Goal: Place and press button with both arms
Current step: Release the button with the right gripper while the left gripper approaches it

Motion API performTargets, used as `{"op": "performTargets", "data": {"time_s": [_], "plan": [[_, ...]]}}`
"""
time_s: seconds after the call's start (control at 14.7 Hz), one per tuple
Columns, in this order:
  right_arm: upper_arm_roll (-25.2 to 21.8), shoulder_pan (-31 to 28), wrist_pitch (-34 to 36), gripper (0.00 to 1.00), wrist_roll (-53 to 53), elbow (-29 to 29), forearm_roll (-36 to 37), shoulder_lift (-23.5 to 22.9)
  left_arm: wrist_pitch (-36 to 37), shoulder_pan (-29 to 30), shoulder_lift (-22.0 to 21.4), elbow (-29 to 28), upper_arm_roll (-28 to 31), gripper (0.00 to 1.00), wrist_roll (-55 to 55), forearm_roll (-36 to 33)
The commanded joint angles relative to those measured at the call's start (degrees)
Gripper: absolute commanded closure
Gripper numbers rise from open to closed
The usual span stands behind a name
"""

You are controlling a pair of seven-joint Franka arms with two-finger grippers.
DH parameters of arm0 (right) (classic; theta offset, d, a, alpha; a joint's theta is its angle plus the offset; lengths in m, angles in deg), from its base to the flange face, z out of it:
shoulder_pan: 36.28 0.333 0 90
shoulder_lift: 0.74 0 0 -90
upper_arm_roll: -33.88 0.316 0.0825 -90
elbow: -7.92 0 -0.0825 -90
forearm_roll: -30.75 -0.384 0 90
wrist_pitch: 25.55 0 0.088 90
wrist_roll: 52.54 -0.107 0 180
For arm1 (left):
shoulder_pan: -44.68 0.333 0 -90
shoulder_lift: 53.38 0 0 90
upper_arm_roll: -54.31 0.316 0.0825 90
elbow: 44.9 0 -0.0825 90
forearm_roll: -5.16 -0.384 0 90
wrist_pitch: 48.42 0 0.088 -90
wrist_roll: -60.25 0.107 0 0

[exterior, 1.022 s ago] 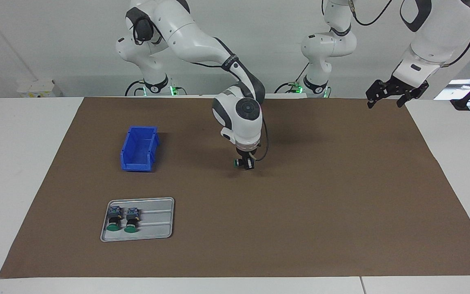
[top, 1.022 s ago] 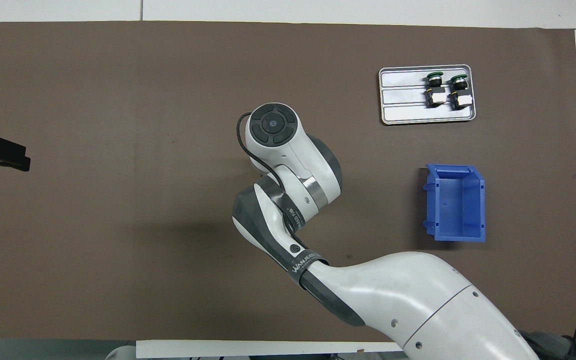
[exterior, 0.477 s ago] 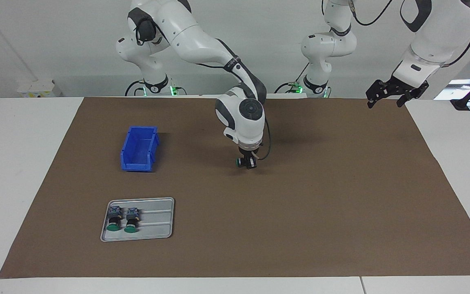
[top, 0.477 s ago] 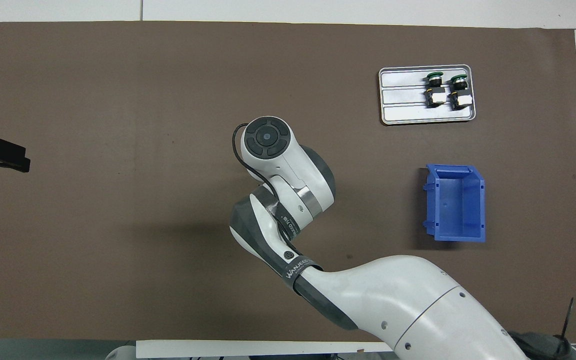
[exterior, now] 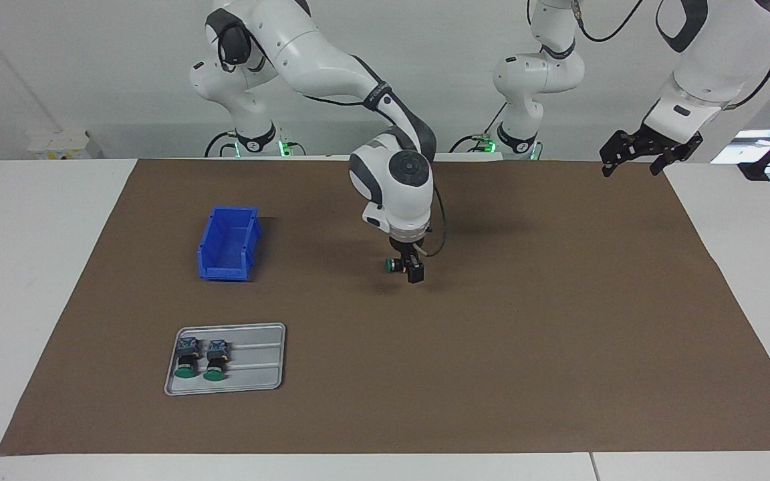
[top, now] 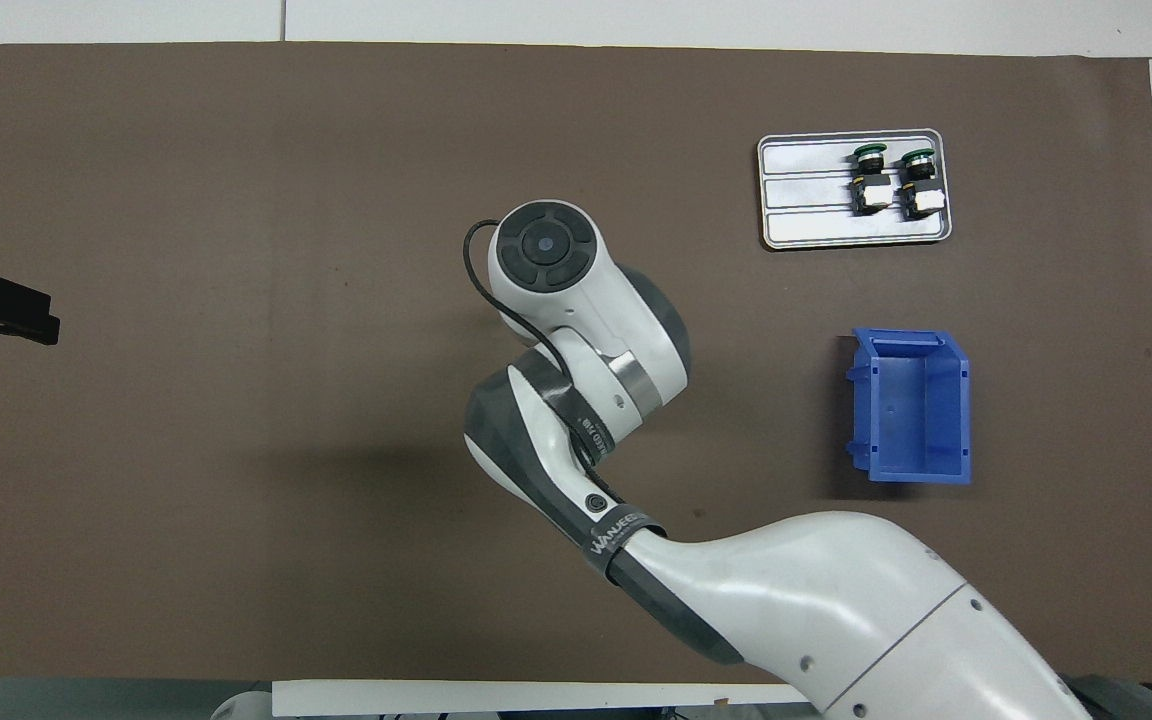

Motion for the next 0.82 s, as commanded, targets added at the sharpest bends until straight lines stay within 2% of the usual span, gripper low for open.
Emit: {"op": "performTargets", "data": {"time_s": [0.0,0.14,0.41,0.75], "plan": [[0.6,-6.2,4.0,0.01,9.0,1.0,0.4,6.4,0.3,0.3,-1.6,-1.5,0.1,0.0,-1.5,0.2],[0.7,-10.3,7.6,0.01,17.4,1.3,0.3,9.8,0.1,-0.3,-1.9,-2.0,0.0,0.0,-6.4,0.2],[0.5,-16.6,20.5,0.01,36.4,1.2,0.3,17.4,0.2,-0.8,-1.6,-2.3,-0.6,0.0,-13.9,0.2],[0.3,-27.0,31.5,0.01,61.0,1.1,0.3,28.0,-1.3,-7.2,-0.9,-3.9,-0.9,0.0,-31.6,0.8]]}}
